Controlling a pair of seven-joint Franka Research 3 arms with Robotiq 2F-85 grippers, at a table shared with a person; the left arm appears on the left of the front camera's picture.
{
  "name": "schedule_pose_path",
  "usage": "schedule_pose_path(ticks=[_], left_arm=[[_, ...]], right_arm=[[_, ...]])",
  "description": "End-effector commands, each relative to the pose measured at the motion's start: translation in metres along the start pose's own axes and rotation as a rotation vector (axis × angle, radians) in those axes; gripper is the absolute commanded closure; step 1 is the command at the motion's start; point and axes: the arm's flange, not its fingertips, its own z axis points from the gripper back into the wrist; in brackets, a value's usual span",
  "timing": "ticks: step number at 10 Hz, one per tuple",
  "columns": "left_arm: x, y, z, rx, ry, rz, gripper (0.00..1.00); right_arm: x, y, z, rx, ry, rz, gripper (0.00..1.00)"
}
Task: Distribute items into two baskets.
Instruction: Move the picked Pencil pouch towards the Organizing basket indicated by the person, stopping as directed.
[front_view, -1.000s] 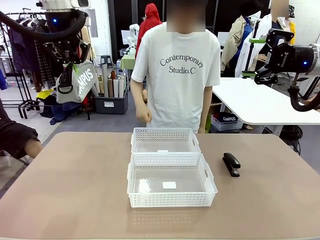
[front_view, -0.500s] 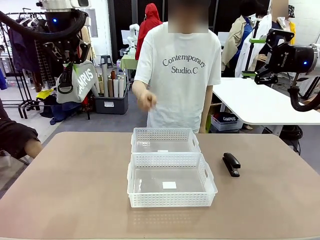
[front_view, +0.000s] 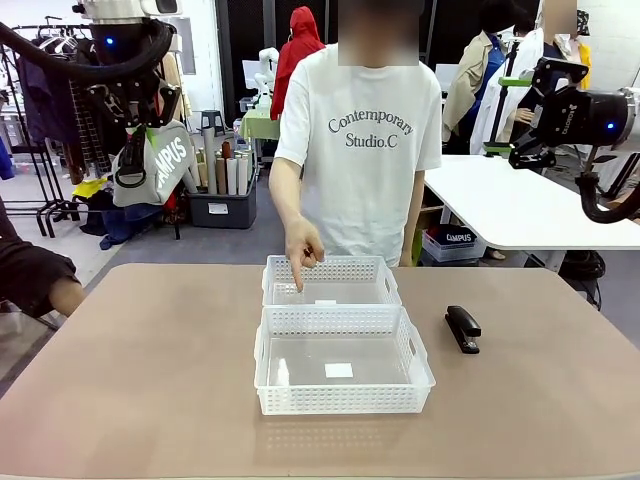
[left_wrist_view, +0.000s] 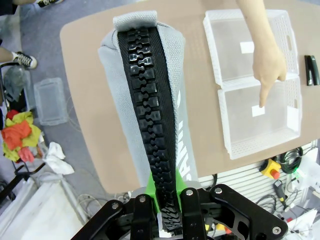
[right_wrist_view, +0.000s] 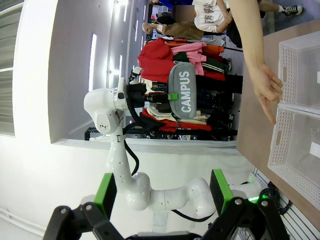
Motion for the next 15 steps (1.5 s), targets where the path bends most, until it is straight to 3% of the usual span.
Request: schedule_pose_path(ticks=[1,7,10,15], left_arm=[[-0.002,0.001,0.002,0.0,-0.003,0.01,1.0],[0.0,0.0,0.0,0.0,0.0,0.0,1.0],[0.001,-0.015,0.012,-0.012,0.024,-0.276,1.0],[0.006,-0.035,0.018,0.015,-0.029,-0.587,1.0]], right_arm=[[0.0,0.002,0.0,0.004,-0.003,0.003,0.0],[0.0,0.002,0.0,0.004,-0.003,0.003,0.0],[0.0,0.002,0.0,0.004,-0.003,0.003,0.0],[0.0,0.002,0.0,0.004,-0.003,0.003,0.0]])
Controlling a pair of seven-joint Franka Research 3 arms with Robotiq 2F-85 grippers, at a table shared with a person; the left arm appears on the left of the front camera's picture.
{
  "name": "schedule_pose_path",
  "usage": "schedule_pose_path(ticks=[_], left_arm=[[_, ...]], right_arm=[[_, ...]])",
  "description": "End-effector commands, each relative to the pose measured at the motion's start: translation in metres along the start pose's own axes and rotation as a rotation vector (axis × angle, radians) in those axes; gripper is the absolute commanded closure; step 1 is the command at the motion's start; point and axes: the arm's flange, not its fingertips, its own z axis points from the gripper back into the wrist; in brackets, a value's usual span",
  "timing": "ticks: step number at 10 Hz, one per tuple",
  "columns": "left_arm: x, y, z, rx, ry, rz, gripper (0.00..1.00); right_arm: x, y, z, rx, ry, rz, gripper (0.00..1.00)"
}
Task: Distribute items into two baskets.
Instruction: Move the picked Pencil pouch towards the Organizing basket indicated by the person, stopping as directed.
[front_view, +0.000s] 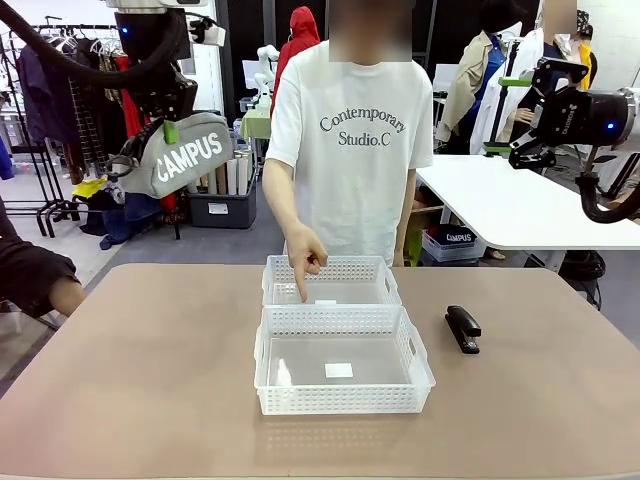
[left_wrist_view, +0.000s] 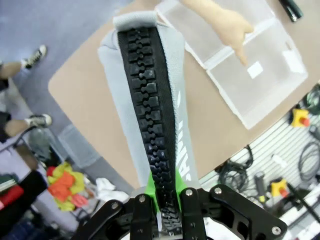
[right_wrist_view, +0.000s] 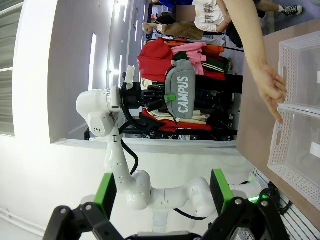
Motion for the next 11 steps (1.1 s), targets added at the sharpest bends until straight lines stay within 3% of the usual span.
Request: schedule_pose_path(ticks=[1,4,6,11], left_arm=[[0.008,-0.005,0.004,-0.018,-0.019,-0.142,1.0],[0.043,-0.03,0.006,-0.008,-0.003,-0.354,1.0],[0.065,-0.049,-0.005,0.068,-0.006,-0.414,1.0],[0.101,-0.11,-0.036,0.073,-0.049,-0.577,1.0]], right_arm=[[0.0,0.002,0.0,0.004,-0.003,0.003,0.0],[0.0,0.002,0.0,0.004,-0.003,0.003,0.0],[0.0,0.002,0.0,0.004,-0.003,0.003,0.0],[0.0,0.002,0.0,0.004,-0.003,0.003,0.0]])
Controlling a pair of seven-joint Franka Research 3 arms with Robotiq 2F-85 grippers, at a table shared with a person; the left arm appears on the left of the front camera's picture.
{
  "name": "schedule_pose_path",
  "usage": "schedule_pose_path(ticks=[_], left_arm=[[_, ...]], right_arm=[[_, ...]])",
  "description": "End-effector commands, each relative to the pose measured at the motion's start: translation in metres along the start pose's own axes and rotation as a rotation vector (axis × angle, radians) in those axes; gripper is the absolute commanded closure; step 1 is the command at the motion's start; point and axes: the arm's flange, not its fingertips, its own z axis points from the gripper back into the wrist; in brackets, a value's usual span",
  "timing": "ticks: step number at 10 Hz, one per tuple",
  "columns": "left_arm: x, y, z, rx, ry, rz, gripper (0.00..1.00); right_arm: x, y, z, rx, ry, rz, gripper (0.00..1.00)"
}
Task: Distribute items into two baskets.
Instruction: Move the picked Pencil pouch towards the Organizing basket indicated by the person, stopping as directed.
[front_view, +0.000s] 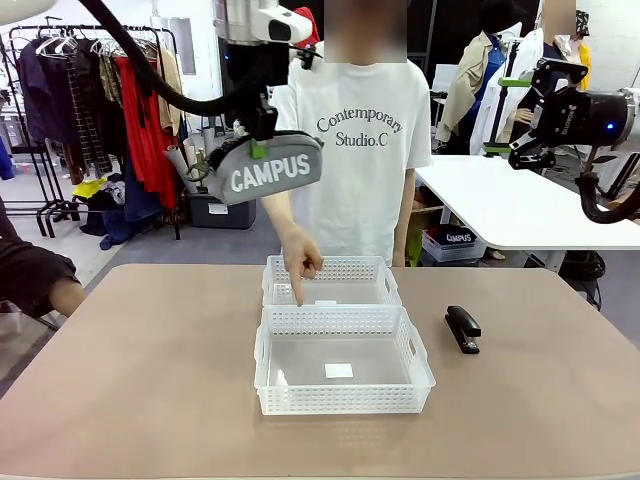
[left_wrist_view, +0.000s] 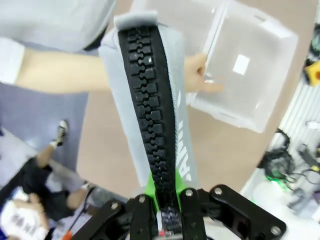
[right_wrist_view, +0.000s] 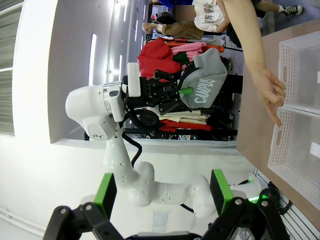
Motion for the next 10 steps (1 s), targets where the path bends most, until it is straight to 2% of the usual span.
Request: schedule_pose_path(ticks=[1,10], left_arm=[[0.012,-0.006,-0.001,0.017,-0.016,-0.05,1.0],[0.042,-0.071,-0.041,-0.052,-0.002,-0.264,1.0]], right_arm=[[0.0,0.002,0.0,0.004,-0.003,0.003,0.0],[0.0,0.002,0.0,0.004,-0.003,0.003,0.0]])
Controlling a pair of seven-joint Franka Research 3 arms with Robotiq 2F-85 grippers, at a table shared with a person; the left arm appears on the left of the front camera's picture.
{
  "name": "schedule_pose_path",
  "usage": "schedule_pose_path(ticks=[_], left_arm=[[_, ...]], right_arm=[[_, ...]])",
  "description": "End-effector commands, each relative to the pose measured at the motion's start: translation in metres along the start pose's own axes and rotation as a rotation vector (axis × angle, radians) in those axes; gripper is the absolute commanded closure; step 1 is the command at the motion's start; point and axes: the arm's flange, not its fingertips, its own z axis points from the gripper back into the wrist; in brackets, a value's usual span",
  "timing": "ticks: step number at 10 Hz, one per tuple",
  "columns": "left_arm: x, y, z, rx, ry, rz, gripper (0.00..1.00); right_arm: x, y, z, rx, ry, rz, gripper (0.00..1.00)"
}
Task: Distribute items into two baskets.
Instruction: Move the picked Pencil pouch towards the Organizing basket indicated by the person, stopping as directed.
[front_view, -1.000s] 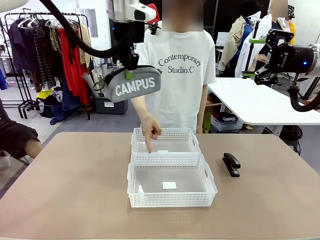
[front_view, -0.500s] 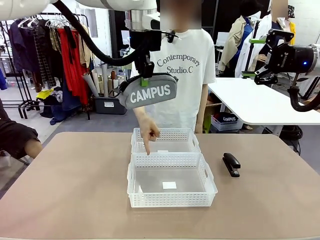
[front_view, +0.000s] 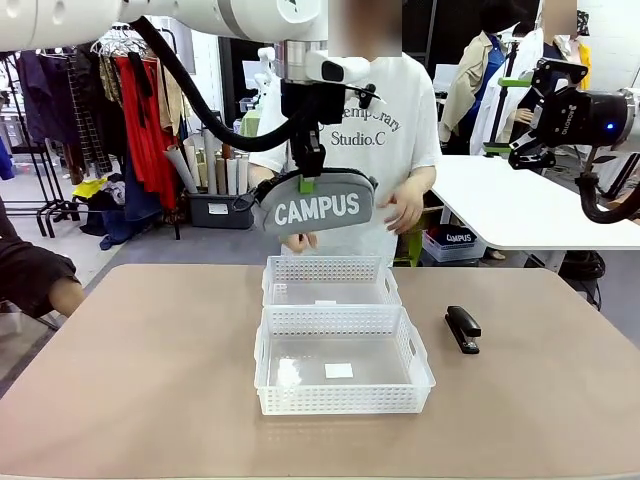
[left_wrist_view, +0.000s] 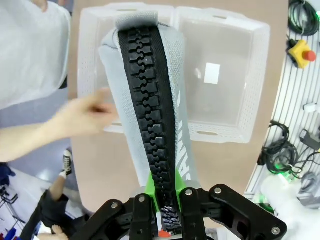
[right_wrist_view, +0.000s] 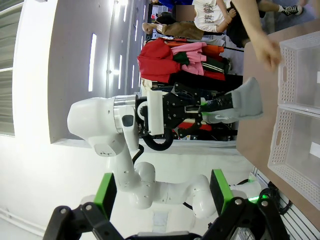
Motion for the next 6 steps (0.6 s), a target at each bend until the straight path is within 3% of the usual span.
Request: schedule_pose_path(ticks=[1,6], left_arm=[[-0.003,-0.008,-0.006,-0.002,-0.015,-0.051,1.0],[0.006,-0.019,-0.018,-0.028,0.008,-0.084,1.0]], right_arm=[[0.0,0.002,0.0,0.004,-0.003,0.003,0.0],[0.0,0.002,0.0,0.004,-0.003,0.003,0.0]])
